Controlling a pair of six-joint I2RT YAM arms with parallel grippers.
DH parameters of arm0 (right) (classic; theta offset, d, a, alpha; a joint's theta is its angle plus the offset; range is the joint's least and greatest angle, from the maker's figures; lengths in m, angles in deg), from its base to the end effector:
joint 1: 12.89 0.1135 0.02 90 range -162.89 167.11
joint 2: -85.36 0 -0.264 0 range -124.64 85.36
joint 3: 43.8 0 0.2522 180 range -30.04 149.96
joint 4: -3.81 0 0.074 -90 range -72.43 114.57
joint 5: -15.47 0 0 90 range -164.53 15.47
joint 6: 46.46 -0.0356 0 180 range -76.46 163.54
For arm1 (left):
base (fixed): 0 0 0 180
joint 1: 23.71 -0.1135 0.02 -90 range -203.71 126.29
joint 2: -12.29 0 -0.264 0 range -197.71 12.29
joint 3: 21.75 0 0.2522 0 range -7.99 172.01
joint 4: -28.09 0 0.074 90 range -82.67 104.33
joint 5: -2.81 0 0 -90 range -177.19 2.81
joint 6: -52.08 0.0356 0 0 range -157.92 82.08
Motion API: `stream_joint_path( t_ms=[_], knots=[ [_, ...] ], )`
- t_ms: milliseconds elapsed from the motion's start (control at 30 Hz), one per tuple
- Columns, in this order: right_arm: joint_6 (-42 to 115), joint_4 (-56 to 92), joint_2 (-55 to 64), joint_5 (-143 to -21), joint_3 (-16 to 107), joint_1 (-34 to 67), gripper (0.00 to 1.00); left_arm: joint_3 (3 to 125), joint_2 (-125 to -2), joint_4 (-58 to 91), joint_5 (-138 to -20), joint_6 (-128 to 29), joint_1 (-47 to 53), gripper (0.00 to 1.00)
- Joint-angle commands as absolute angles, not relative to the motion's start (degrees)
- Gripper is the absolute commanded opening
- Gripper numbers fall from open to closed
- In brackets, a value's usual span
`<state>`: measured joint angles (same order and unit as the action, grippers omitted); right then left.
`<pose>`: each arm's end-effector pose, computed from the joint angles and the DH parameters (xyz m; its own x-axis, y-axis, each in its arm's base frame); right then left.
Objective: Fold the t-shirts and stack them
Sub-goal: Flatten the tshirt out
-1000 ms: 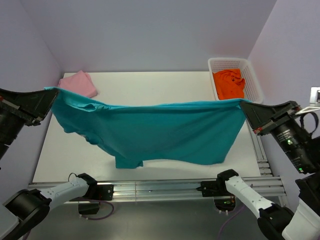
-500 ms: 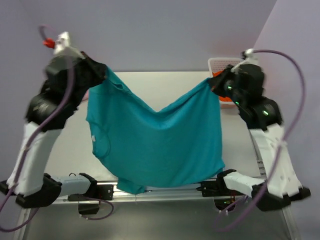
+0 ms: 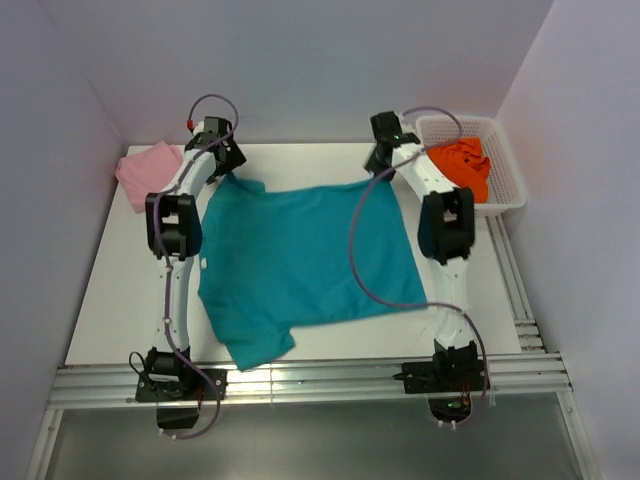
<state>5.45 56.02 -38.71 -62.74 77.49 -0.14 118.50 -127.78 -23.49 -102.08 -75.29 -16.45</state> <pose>0.4720 0.0993 0.2308 -0.6915 0.4627 -0.5548 0.4128 0.8833 0.2222 0.5391 -0.0595 0.1990 -0.5937 -0.5157 -0.6177 -0.4999 0.8379 -0.2191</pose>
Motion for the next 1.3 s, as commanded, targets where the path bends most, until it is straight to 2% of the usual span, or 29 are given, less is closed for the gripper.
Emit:
stream_joint_path(
  t_ms=[0, 67, 100, 133, 167, 267, 333, 433, 667, 833, 1067, 1133, 1267],
  knots=[
    [6.4, 61.6, -52.1, -58.1, 105.2, -1.5, 0.99, 129.3, -132.0, -21.9, -92.9, -78.6, -19.3, 0.99],
    [7.1, 66.1, -59.2, -57.9, 118.6, -1.9, 1.0, 125.7, -129.8, -18.6, -93.2, -81.3, -20.8, 0.99],
    [7.0, 65.9, -59.0, -57.9, 118.7, -2.0, 1.0, 124.3, -127.7, -16.2, -93.1, -81.0, -21.2, 0.99],
    [6.7, 62.3, -55.0, -57.8, 116.3, -2.3, 1.0, 123.7, -126.8, -15.0, -92.4, -80.1, -21.3, 1.0],
    [6.5, 59.0, -51.4, -57.6, 106.2, -2.4, 1.0, 123.6, -125.9, -14.9, -93.1, -78.8, -21.1, 0.99],
    [6.2, 46.9, -37.0, -57.1, 87.5, -2.4, 1.0, 127.6, -124.0, -17.7, -93.2, -77.8, -20.8, 1.0],
    [5.3, 47.5, -31.1, -56.3, 84.2, -2.3, 1.0, 127.6, -121.0, -19.8, -94.6, -78.2, -20.6, 0.99],
    [5.9, 53.1, -25.7, -53.6, 83.0, -1.8, 1.0, 120.6, -113.5, -22.2, -98.1, -78.5, -19.8, 1.0],
    [6.1, 57.1, -6.0, -54.2, 61.7, -0.9, 1.0, 94.8, -93.2, -34.9, -108.8, -88.1, -11.5, 0.99],
    [3.9, 60.2, 10.5, -61.0, 43.5, -0.4, 1.0, 75.3, -78.0, -42.5, -108.5, -99.9, 0.5, 0.95],
    [3.3, 67.0, 27.0, -61.6, 33.4, 3.2, 1.0, 50.9, -55.9, -47.3, -102.3, -115.6, 13.9, 0.89],
    [3.5, 68.8, 29.5, -61.1, 31.7, 3.2, 1.0, 44.4, -51.9, -45.4, -101.4, -119.0, 16.9, 0.89],
    [4.0, 71.6, 33.2, -60.9, 31.0, 3.3, 1.0, 38.0, -51.7, -44.0, -100.2, -126.8, 25.5, 0.89]
  ],
)
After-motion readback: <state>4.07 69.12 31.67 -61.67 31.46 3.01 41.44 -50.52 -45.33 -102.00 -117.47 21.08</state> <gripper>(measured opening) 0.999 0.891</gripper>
